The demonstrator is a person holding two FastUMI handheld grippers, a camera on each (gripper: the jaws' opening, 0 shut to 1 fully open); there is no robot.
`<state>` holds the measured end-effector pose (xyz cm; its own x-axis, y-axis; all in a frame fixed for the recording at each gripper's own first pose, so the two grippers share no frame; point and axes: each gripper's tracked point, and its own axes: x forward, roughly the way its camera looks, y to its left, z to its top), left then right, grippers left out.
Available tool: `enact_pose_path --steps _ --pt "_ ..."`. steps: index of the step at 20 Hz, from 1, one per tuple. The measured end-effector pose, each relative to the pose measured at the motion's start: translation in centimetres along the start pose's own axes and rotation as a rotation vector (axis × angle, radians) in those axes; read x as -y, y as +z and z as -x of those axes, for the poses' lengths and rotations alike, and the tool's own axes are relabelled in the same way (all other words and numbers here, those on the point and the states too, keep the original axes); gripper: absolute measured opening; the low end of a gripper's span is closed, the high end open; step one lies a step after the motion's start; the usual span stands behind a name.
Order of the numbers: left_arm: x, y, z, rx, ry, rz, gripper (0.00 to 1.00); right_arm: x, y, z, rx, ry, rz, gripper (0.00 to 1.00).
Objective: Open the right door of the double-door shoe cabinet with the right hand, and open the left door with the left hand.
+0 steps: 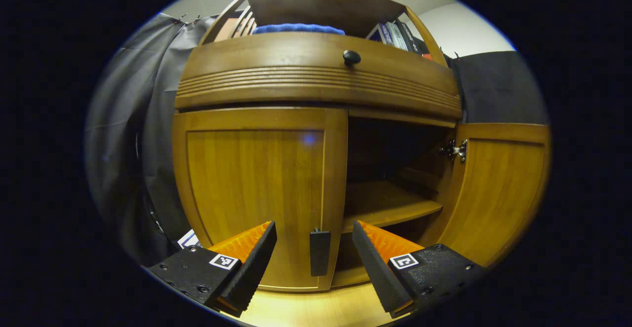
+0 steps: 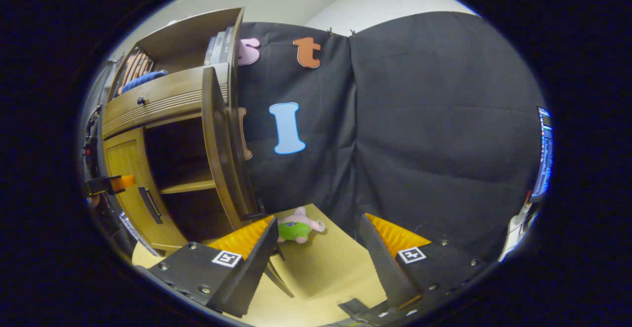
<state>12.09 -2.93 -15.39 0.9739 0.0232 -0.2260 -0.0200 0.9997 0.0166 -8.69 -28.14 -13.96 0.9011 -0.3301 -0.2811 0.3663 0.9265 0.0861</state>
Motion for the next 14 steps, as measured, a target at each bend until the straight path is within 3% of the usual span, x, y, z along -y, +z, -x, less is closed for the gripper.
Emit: enact_pose_path --steps 1,6,8,11,12,13,14 --pt "0.1 -0.7 -0.7 -0.012 0.002 -0.001 0.95 0.2 0.4 0.3 0.005 -0.005 0.012 0.99" --pt "-0.2 -3.5 -3.8 -0.072 0.024 0.013 0.82 1.0 2.4 1.8 0.048 -0.035 0.045 0.99" --pt "-0.5 -4.3 -4.8 -0.09 0.035 0.037 0.74 1.5 3.0 2.2 0.062 -0.054 0.054 0.99" --pt "-0.1 -5.3 -5.4 -0.108 0.019 0.07 0.51 2.3 3.2 2.4 0.064 -0.076 0.061 0.99" --pt "0.1 -5.4 -5.5 -0.11 0.017 0.08 0.49 2.5 3.1 2.5 0.061 -0.079 0.061 0.99" --pt "0.1 -5.2 -5.5 -0.101 0.018 0.077 0.37 2.6 3.1 2.6 0.058 -0.08 0.06 0.99" --pt "0.0 -5.2 -5.4 -0.103 0.017 0.066 0.38 2.6 3.0 2.6 0.056 -0.079 0.059 0.99"
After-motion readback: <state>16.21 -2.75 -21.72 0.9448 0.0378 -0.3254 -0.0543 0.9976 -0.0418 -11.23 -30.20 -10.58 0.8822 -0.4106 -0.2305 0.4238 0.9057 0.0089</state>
